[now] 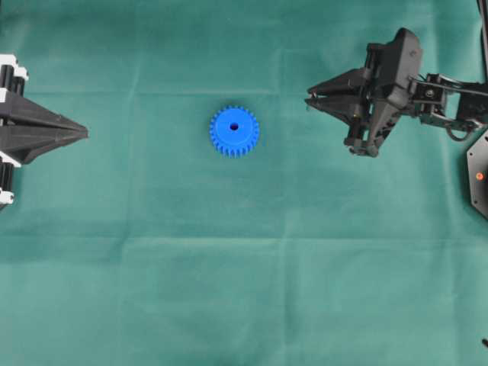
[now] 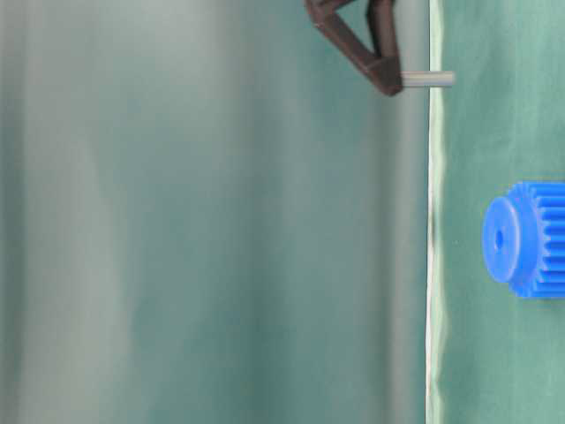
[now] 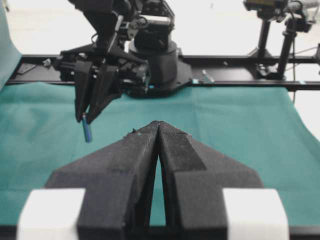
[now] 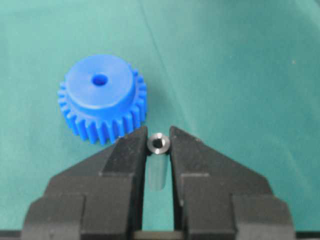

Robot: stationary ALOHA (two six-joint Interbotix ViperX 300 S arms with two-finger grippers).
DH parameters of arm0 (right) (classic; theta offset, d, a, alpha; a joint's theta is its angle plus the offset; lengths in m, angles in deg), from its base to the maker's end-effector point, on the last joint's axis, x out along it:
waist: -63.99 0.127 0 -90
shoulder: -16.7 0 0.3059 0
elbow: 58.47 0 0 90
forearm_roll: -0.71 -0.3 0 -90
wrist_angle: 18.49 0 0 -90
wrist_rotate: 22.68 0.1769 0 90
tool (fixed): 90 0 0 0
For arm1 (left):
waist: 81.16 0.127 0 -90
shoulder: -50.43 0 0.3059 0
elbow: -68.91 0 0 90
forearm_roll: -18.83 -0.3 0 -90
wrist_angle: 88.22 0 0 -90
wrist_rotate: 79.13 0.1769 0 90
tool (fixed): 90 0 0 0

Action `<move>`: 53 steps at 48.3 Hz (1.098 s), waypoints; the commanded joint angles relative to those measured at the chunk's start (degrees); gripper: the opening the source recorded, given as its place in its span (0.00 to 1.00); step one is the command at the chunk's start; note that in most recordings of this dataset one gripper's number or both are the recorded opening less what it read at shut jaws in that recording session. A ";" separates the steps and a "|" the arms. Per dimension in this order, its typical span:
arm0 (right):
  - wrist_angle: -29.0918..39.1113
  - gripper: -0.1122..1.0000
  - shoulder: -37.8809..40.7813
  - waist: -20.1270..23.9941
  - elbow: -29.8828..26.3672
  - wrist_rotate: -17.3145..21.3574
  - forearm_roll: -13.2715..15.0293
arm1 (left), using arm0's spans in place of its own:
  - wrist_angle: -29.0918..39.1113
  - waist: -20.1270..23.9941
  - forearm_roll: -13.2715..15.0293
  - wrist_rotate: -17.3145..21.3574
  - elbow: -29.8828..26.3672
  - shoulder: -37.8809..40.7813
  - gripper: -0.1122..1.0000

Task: Insert the shaft placed at a random location into the center hole of the medium gear at another random location.
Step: 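Lift the shaft with the right gripper and carry it left toward the gear, then position the held shaft above the blue gear's center hole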

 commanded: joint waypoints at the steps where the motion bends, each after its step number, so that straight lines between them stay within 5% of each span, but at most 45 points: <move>1: 0.26 0.23 -1.05 0.09 -1.14 -0.88 0.18 | -0.26 0.18 -0.09 0.09 -1.32 0.26 0.10; 27: -0.62 0.23 1.67 1.32 -3.69 -0.88 0.18 | -0.26 0.18 -0.09 0.00 -1.32 0.44 0.10; 53: -0.44 0.23 12.74 4.57 -16.52 -0.97 0.79 | -0.26 0.18 -0.09 -0.09 -1.32 0.62 0.10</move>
